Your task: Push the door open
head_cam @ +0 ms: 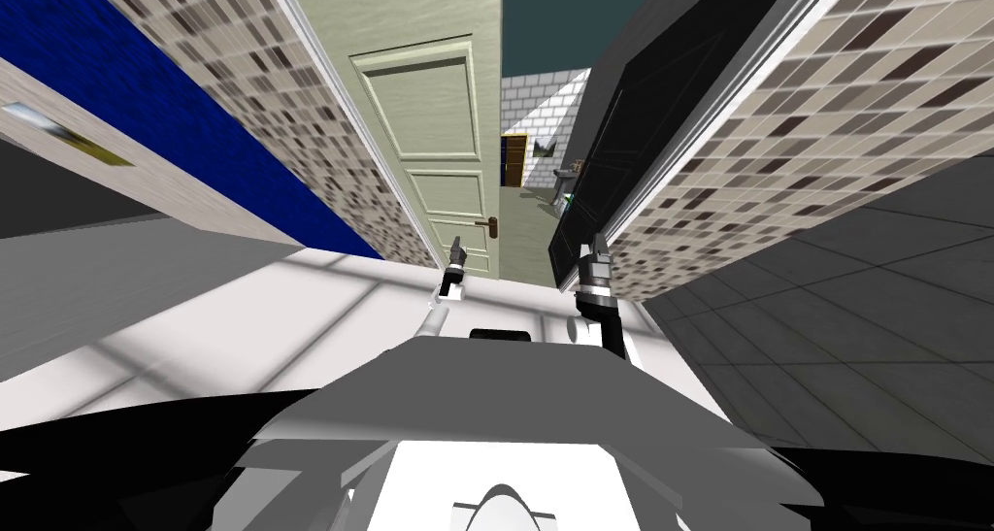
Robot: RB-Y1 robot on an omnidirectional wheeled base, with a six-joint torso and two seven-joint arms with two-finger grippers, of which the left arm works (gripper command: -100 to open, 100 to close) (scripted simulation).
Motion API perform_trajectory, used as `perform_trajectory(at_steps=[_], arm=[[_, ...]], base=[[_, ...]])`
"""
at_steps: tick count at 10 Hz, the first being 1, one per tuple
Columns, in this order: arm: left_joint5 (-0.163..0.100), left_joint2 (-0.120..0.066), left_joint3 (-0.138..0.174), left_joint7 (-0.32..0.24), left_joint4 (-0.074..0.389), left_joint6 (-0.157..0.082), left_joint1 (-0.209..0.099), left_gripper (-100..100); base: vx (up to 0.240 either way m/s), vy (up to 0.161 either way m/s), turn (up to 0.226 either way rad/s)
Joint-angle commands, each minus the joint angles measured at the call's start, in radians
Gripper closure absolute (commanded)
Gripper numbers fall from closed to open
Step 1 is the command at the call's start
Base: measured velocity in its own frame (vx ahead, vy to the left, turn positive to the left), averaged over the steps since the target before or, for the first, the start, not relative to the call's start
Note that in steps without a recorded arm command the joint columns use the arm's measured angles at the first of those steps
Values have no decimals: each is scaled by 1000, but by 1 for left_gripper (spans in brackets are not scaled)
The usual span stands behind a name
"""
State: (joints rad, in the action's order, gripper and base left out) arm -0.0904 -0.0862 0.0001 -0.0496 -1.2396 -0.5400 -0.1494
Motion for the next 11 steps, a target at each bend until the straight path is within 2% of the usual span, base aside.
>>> perform_trajectory(at_steps=[1,4,5,6,7,10,11], arm=[[0,-4,-1,-2,45,6,-24,-100],[2,-4,-3,-1,138,15,-86,-100],[2,-4,-3,-1,150,15,-86,-100],[3,-4,-4,0,184,17,-106,-100],[3,-4,-4,0,184,17,-106,-100],[5,-2,-7,1,272,25,-162,-100],[5,-2,-7,1,280,25,-162,-100]], base=[[53,3,-9],[106,-1,-17],[63,14,-3],[37,17,-11],[30,11,-7],[70,6,-13],[66,12,-7]])
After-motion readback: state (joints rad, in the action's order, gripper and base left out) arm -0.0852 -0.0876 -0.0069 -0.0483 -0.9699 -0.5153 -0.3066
